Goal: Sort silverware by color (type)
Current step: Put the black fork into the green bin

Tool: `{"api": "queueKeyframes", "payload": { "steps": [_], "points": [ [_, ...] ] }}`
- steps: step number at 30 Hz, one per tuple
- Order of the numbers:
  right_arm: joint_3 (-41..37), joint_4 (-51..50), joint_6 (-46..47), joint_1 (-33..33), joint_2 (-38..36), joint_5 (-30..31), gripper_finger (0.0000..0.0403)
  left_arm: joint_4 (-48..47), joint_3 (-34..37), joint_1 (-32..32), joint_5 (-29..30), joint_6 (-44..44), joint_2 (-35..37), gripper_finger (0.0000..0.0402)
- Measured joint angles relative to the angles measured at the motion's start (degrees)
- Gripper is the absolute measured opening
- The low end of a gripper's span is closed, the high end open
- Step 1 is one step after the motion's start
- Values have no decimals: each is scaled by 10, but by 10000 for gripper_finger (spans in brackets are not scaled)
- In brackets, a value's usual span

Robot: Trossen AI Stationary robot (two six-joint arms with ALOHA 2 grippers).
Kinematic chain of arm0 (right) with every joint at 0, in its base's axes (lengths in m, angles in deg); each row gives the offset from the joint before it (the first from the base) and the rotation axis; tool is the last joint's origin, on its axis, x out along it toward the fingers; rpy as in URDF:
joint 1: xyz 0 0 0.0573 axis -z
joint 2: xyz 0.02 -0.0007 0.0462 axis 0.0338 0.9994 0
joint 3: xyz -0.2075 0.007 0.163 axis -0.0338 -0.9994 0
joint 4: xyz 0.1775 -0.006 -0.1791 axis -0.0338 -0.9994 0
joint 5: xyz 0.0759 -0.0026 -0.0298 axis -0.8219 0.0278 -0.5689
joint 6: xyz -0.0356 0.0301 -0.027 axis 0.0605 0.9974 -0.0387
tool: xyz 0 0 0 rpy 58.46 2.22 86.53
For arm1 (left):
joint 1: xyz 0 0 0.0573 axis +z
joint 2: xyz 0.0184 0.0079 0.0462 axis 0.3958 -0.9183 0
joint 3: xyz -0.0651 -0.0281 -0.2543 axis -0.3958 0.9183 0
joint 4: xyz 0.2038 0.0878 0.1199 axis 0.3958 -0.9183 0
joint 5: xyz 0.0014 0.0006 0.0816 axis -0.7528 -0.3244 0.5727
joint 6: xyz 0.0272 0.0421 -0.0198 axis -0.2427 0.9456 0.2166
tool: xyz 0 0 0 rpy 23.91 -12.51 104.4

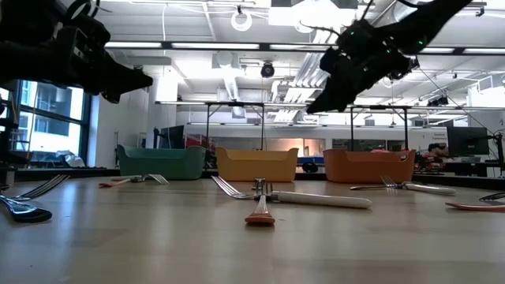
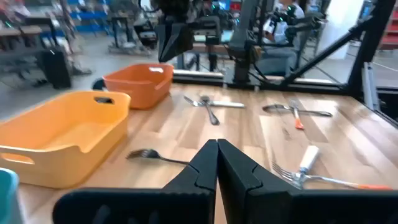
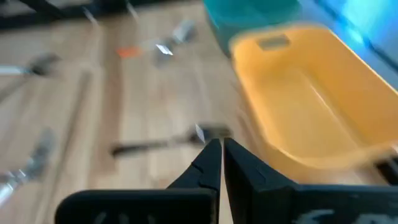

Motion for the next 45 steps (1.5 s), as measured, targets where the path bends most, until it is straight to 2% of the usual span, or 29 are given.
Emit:
{"api": "queueKeyframes", "payload": {
  "steps": [7,11,17,23,28,37,45],
  "points": [
    [-151,379,80,-129,1,76,0,-56,-49,-29,-26,-46,-44,0],
    [-201,488,95,-192,1,117,0,-122,-91,-78,-58,-75,-81,0],
    [-207,497,80,-263,1,186,0,-241,-187,-188,-36,-104,-173,19],
    [-207,498,55,-284,1,188,0,-373,-281,-288,-13,-136,-301,51],
    [-207,498,69,-286,1,189,0,-427,-337,-347,-3,-157,-405,79],
    [-207,491,65,-293,2,189,0,-478,-412,-393,2,-198,-551,109],
    [-207,495,63,-293,2,189,0,-517,-437,-400,2,-212,-627,108]
  ]
}}
